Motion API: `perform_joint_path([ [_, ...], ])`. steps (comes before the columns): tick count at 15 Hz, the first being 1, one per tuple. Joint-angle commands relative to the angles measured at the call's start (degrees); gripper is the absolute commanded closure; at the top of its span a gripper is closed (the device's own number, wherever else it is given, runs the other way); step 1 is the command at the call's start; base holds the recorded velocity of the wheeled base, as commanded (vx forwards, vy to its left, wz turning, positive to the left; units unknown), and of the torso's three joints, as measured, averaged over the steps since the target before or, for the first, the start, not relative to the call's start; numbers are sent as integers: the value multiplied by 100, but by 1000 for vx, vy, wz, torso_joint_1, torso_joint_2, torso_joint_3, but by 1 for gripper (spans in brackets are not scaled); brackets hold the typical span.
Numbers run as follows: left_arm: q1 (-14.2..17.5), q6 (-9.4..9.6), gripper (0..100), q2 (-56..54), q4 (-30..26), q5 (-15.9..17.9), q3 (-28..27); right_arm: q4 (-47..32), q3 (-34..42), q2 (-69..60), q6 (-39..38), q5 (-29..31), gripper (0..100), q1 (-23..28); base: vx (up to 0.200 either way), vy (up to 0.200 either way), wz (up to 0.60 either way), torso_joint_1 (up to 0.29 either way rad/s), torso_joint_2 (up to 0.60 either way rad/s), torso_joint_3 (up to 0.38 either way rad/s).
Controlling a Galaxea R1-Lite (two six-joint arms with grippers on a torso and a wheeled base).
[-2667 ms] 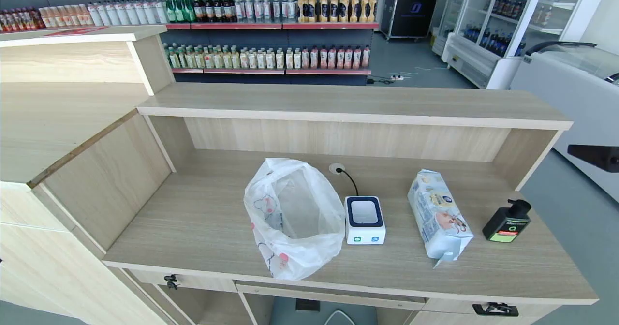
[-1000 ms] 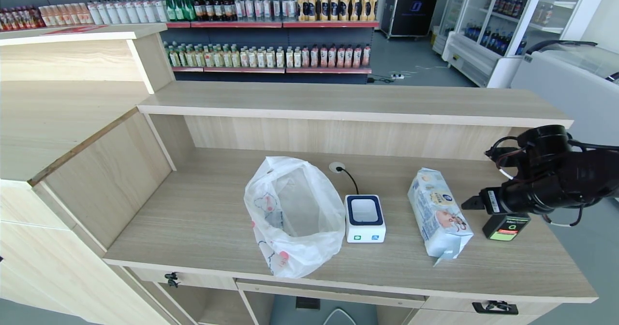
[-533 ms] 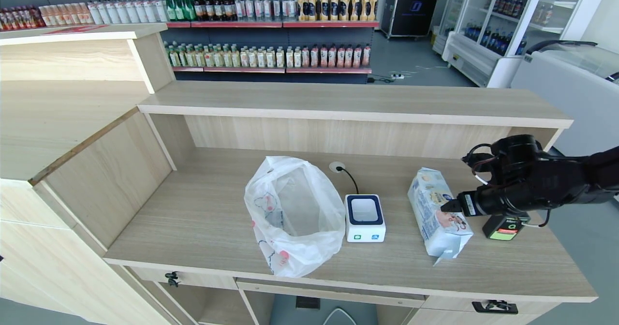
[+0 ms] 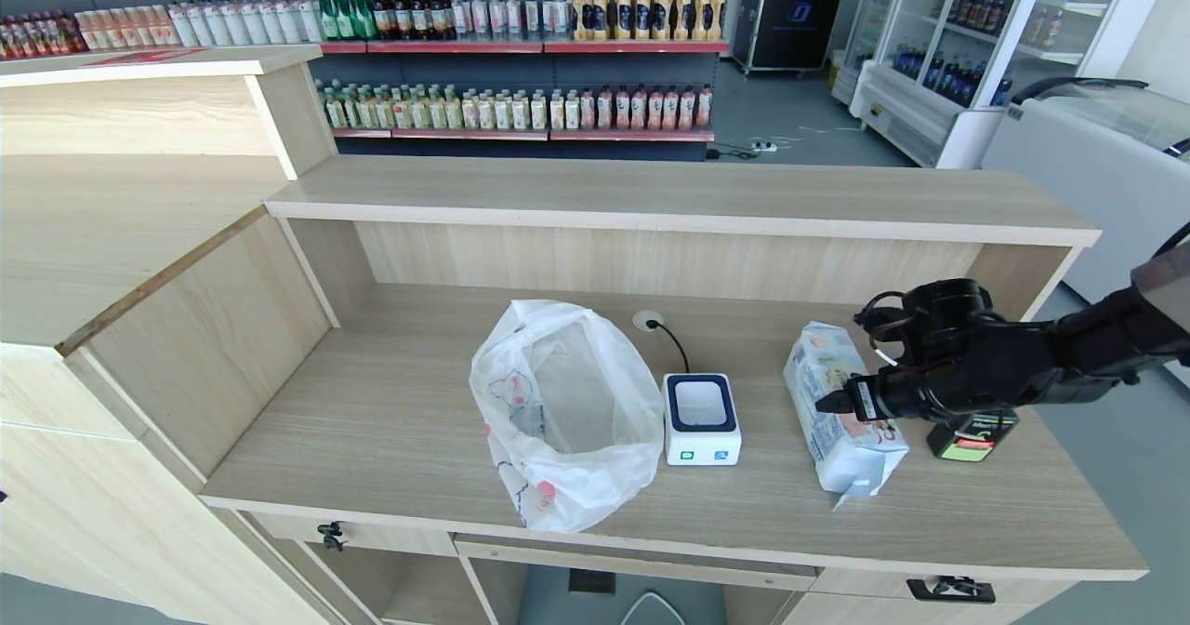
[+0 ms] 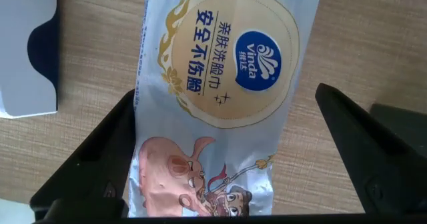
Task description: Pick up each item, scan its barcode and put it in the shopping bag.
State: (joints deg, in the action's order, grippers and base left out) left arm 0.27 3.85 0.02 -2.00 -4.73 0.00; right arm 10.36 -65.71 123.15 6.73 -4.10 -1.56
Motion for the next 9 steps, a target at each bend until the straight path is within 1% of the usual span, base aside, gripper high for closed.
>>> perform_joint_path([
  [1, 0, 1, 0, -2, -2, -2, 0, 62, 23, 227, 4, -3, 0, 7, 0, 0, 0, 0, 0, 0],
  [6, 0, 1, 0, -2, -2, -2, 0, 71, 40, 438, 30, -3, 0, 130, 0, 0, 0, 0, 0, 0],
  [9, 0, 1, 0, -2, -2, -2, 0, 467, 67, 552, -23, -21, 0, 138, 0, 0, 0, 0, 0, 0],
])
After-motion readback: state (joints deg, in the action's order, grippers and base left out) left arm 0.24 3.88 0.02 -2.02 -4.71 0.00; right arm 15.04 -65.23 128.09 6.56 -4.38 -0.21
